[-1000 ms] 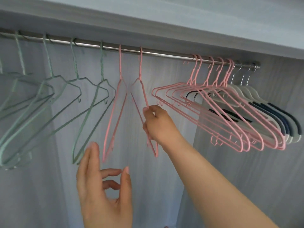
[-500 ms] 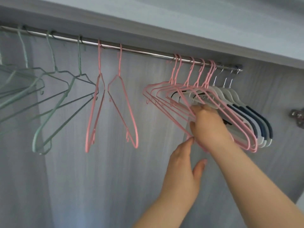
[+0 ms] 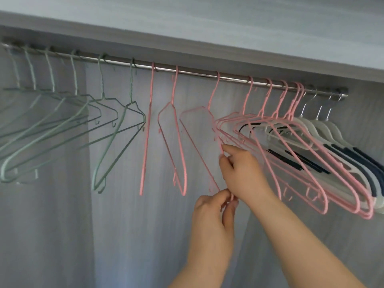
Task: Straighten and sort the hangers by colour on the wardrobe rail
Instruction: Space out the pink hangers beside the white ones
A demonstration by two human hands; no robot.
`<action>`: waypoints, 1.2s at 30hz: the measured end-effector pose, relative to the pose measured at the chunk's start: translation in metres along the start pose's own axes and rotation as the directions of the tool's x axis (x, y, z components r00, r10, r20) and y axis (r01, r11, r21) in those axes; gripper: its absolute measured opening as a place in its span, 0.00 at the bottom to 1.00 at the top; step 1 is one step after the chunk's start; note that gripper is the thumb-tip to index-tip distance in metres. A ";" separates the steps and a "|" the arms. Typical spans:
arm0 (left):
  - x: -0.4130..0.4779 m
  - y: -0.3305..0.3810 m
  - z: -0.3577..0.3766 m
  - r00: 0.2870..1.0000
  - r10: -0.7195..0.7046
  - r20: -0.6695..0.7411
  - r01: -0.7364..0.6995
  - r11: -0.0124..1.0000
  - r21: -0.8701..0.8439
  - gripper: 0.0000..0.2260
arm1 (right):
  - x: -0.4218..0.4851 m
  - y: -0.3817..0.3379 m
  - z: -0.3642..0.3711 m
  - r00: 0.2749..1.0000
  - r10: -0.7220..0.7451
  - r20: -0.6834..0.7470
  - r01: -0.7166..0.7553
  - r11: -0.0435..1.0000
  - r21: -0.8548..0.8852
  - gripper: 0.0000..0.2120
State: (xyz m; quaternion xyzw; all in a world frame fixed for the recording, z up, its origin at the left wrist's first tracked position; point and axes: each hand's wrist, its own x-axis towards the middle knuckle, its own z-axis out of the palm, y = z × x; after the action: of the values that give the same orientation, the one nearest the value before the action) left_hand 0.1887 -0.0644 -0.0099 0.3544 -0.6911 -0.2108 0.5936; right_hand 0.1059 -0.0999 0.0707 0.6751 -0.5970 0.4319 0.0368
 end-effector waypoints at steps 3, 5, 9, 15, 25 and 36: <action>0.001 -0.007 -0.013 0.999 0.019 -0.042 -0.017 0.999 0.028 0.08 | 0.003 -0.009 0.014 1.000 -0.021 -0.010 0.021 1.000 0.018 0.13; 0.001 -0.011 -0.018 0.998 0.014 -0.058 -0.012 1.000 0.024 0.08 | 0.005 -0.014 0.020 0.999 -0.044 -0.023 0.044 0.999 0.015 0.15; 0.003 -0.016 -0.023 0.998 -0.002 -0.065 0.001 1.000 -0.012 0.07 | 0.006 -0.022 0.026 0.997 -0.071 -0.038 0.072 0.997 0.036 0.15; 0.002 -0.017 -0.023 0.997 -0.033 -0.066 0.028 0.997 -0.074 0.08 | 0.007 -0.027 0.027 1.000 -0.025 -0.002 0.025 0.998 0.054 0.17; -0.032 -0.018 -0.014 0.963 0.054 -0.265 -0.085 0.991 -0.107 0.28 | 0.000 0.022 -0.052 0.976 0.132 -0.171 -0.166 0.964 -0.208 0.23; -0.019 -0.005 0.011 0.999 0.014 -0.038 -0.019 0.991 -0.136 0.16 | -0.010 0.014 -0.016 0.884 0.351 0.310 -0.436 0.379 0.816 0.10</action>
State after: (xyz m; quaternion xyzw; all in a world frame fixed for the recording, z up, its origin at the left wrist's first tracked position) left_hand 0.1803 -0.0554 -0.0287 0.3113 -0.6667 -0.2461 0.6309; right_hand 0.0863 -0.0869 0.0682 0.4550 -0.4391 0.6393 -0.4376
